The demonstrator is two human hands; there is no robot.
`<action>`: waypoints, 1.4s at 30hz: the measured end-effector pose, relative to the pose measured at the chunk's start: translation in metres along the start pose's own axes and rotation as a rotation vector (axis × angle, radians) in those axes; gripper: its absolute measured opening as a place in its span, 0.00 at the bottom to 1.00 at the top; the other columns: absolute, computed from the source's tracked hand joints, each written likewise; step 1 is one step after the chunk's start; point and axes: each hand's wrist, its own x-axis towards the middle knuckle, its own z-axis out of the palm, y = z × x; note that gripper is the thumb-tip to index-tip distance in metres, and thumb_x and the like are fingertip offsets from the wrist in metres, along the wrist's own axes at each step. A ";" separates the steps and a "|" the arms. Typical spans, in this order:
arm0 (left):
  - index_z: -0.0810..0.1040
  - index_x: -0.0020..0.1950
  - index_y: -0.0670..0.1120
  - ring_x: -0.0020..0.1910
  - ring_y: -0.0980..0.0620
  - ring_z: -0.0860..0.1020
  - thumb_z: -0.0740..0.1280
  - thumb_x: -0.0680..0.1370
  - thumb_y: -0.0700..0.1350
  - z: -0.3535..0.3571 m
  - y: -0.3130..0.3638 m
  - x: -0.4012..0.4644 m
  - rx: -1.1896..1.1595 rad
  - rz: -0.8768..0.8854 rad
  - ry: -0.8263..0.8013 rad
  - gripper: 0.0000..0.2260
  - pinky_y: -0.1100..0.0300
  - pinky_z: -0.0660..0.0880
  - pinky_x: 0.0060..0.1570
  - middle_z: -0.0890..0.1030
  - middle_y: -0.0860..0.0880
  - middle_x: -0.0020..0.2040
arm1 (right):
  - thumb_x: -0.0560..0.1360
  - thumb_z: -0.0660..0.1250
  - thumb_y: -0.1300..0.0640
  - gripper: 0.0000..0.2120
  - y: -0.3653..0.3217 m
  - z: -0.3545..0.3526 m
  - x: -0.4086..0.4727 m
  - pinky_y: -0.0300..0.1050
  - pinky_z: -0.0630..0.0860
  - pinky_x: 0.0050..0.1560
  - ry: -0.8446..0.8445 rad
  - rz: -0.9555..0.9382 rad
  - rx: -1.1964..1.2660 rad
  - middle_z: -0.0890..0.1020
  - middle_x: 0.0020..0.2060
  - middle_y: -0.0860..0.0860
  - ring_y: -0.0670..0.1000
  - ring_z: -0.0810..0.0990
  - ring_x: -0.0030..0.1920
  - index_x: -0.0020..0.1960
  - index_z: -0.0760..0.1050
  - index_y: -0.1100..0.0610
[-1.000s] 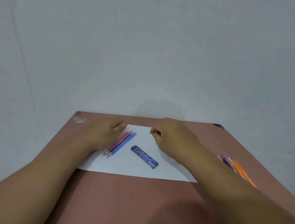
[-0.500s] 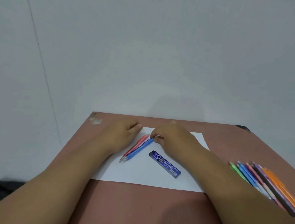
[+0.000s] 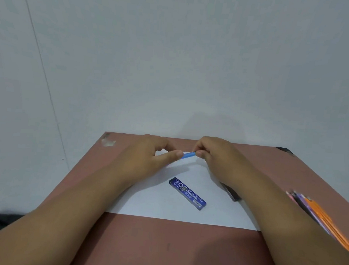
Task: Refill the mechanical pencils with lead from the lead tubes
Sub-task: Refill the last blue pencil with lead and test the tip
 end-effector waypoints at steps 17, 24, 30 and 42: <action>0.81 0.49 0.57 0.37 0.61 0.74 0.67 0.82 0.49 0.007 -0.010 0.008 -0.018 -0.016 0.110 0.05 0.68 0.66 0.36 0.78 0.61 0.37 | 0.75 0.74 0.57 0.04 -0.013 0.009 -0.005 0.58 0.83 0.54 0.206 0.212 0.708 0.86 0.37 0.44 0.43 0.83 0.36 0.46 0.86 0.49; 0.77 0.47 0.63 0.42 0.62 0.75 0.67 0.82 0.50 0.007 -0.008 0.008 0.018 0.004 0.105 0.07 0.64 0.69 0.40 0.78 0.61 0.40 | 0.78 0.71 0.58 0.06 -0.011 0.007 -0.006 0.42 0.79 0.41 0.253 0.241 0.653 0.84 0.39 0.45 0.42 0.81 0.33 0.46 0.84 0.49; 0.78 0.46 0.59 0.42 0.64 0.74 0.67 0.81 0.49 0.003 -0.012 0.009 0.043 -0.024 0.150 0.06 0.65 0.65 0.39 0.77 0.59 0.40 | 0.78 0.70 0.58 0.05 0.005 0.002 -0.002 0.33 0.72 0.36 0.259 0.169 0.334 0.83 0.41 0.43 0.43 0.81 0.41 0.47 0.84 0.50; 0.79 0.44 0.59 0.44 0.64 0.75 0.69 0.80 0.49 0.001 -0.012 0.008 0.026 -0.043 0.143 0.06 0.62 0.70 0.42 0.79 0.59 0.41 | 0.79 0.63 0.58 0.14 0.010 0.014 0.001 0.44 0.77 0.56 0.040 0.097 -0.112 0.83 0.55 0.46 0.47 0.79 0.50 0.60 0.82 0.48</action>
